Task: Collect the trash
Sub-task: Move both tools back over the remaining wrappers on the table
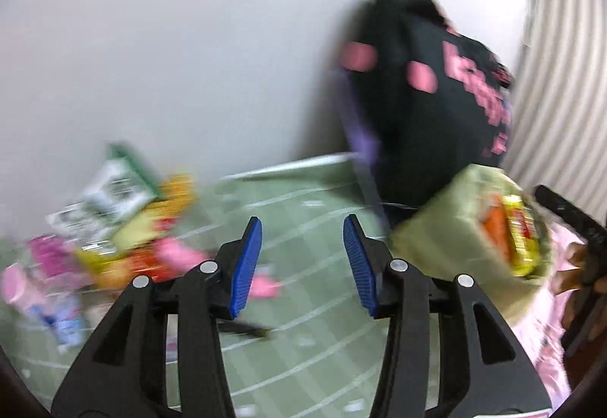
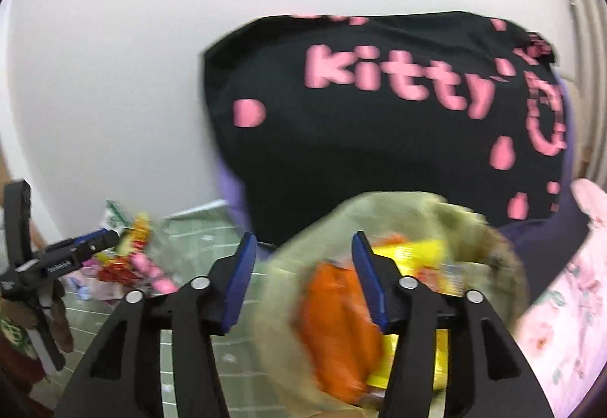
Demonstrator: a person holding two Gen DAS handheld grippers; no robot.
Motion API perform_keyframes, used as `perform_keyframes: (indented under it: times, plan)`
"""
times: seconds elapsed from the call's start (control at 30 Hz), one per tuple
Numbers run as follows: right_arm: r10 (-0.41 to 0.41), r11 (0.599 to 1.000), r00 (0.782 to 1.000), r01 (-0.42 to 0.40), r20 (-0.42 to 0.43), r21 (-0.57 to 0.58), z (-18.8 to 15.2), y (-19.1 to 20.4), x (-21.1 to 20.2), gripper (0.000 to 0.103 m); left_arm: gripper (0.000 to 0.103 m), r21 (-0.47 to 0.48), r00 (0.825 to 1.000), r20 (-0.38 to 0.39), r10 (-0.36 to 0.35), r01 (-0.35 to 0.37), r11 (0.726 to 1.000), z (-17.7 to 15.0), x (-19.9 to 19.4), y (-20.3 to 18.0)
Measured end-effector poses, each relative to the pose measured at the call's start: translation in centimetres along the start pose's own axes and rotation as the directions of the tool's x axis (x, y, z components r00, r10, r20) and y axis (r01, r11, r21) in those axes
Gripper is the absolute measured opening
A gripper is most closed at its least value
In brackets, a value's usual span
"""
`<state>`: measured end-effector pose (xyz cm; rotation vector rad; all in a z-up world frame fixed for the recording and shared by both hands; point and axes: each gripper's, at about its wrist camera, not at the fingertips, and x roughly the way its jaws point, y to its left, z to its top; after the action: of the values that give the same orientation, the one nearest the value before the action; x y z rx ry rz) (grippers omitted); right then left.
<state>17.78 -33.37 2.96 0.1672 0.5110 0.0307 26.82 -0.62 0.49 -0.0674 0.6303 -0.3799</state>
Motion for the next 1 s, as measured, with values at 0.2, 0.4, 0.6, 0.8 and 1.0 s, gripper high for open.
perform_keyframes:
  times: [0.2, 0.4, 0.6, 0.8, 1.0]
  plan:
    - [0.143, 0.988, 0.985, -0.148, -0.097, -0.047, -0.3, 5.2, 3.4, 0.052, 0.043, -0.136, 0.987, 0.018, 0.160, -0.157, 0.978, -2.0, -2.7, 9.8]
    - [0.197, 0.967, 0.963, -0.222, -0.184, -0.122, -1.8, 10.3, 5.4, 0.052, 0.050, -0.034, 0.970, 0.040, 0.239, -0.238, 0.971, -1.7, -2.2, 12.7]
    - [0.212, 0.962, 0.944, -0.246, -0.253, -0.114, -3.2, 12.2, 7.4, 0.052, 0.055, 0.131, 0.966, 0.026, 0.258, -0.259, 0.957, -1.2, 0.9, 12.4]
    - [0.258, 0.934, 0.919, -0.316, -0.298, -0.166, -2.9, 15.1, 10.6, 0.052, 0.055, -0.017, 0.974, 0.017, 0.227, -0.227, 0.974, -1.6, -0.7, 13.7]
    - [0.347, 0.849, 0.870, -0.450, -0.351, -0.277, -1.1, 22.2, 16.3, 0.052, 0.055, -0.165, 0.968, -0.056, 0.246, -0.252, 0.954, -5.6, -3.5, 15.4]
